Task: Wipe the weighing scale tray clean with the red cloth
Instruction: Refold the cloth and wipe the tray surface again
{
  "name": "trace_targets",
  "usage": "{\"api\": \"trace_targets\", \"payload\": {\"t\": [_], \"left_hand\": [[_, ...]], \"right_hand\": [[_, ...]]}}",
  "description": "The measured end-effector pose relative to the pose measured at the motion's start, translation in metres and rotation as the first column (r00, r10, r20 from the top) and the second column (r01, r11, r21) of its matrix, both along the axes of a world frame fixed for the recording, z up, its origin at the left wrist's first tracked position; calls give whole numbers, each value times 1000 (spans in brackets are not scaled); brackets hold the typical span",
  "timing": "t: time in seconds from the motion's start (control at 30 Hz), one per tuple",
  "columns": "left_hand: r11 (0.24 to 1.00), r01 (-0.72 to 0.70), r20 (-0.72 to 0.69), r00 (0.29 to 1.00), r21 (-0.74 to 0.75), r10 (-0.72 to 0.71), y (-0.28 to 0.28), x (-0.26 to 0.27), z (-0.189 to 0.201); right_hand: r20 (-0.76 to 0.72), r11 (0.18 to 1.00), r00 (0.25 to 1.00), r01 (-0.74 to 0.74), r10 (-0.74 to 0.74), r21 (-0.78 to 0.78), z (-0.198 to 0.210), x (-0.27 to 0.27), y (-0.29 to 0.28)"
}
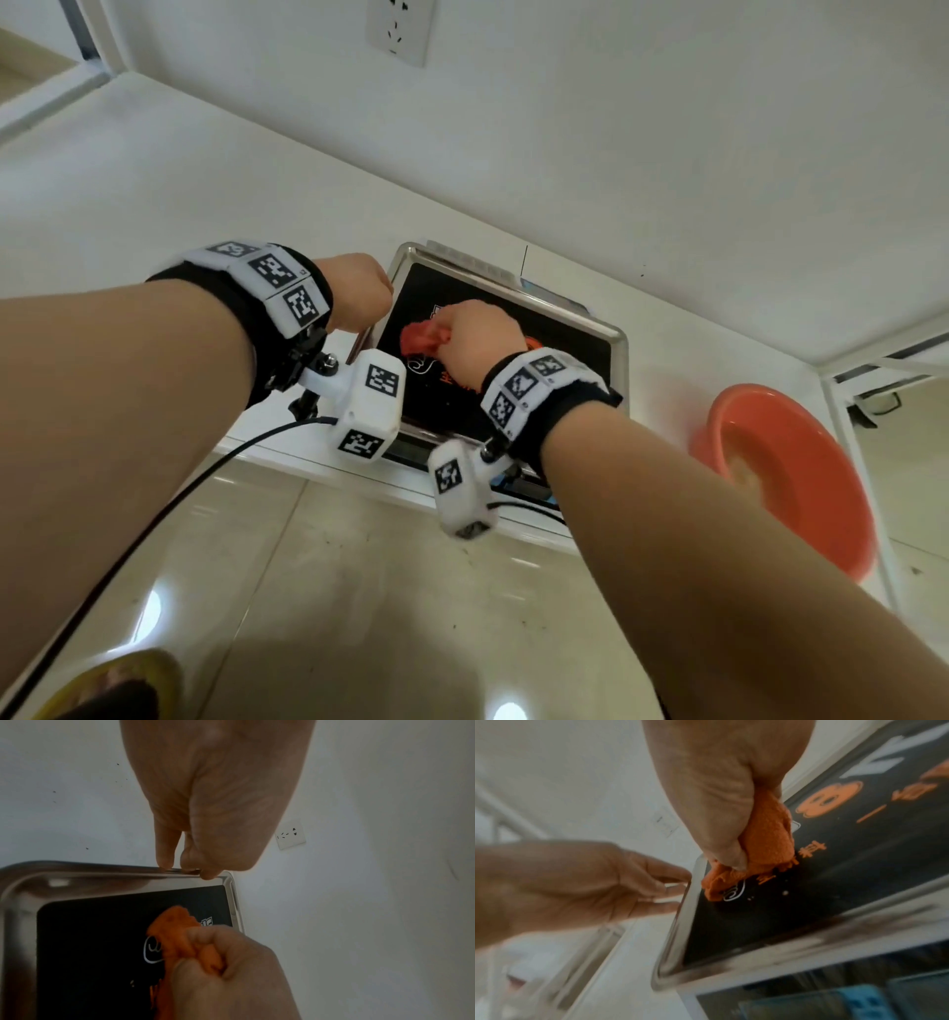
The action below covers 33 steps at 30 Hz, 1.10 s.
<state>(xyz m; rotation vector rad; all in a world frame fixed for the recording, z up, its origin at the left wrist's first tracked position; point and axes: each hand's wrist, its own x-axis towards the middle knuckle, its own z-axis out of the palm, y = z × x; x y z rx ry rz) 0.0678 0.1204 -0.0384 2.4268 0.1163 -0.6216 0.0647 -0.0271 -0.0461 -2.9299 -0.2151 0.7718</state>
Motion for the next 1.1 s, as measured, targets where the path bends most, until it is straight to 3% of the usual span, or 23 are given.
{"api": "trace_targets", "payload": {"t": [0.1,0.2,0.3,0.37,0.47,0.7,0.83,0.97,1.1], "left_hand": [[1000,-15,-3,1000,12,15,-3,-2,4],[999,-31,24,999,42,30,-13,-2,8],[996,24,65,997,83,-30,-22,-4,15],[992,87,60,994,87,-92,-30,-5,17],[977,184,-5,983,112,-184,-40,-5,16],[916,345,-53,939,205,-341,-52,-10,20],[899,361,-99,932,246,-347,-50,-10,15],[877,374,-114,927,300,-357,-52,-10,13],[867,392,-117,920,308,-374,-58,-10,12]], "right_hand": [[-17,995,1000,-20,22,93,2,-11,-12],[31,959,982,174,-186,224,19,-4,-48],[152,948,936,308,-317,79,22,8,-88],[140,930,931,353,-338,-102,13,7,-103],[100,922,962,273,-254,-276,2,-2,-104],[-55,962,964,264,-260,69,-9,-28,-50],[-11,873,916,387,-402,298,1,-25,-80],[128,872,863,482,-489,83,6,-16,-123],[-7,846,849,525,-528,-95,-7,-22,-133]]}}
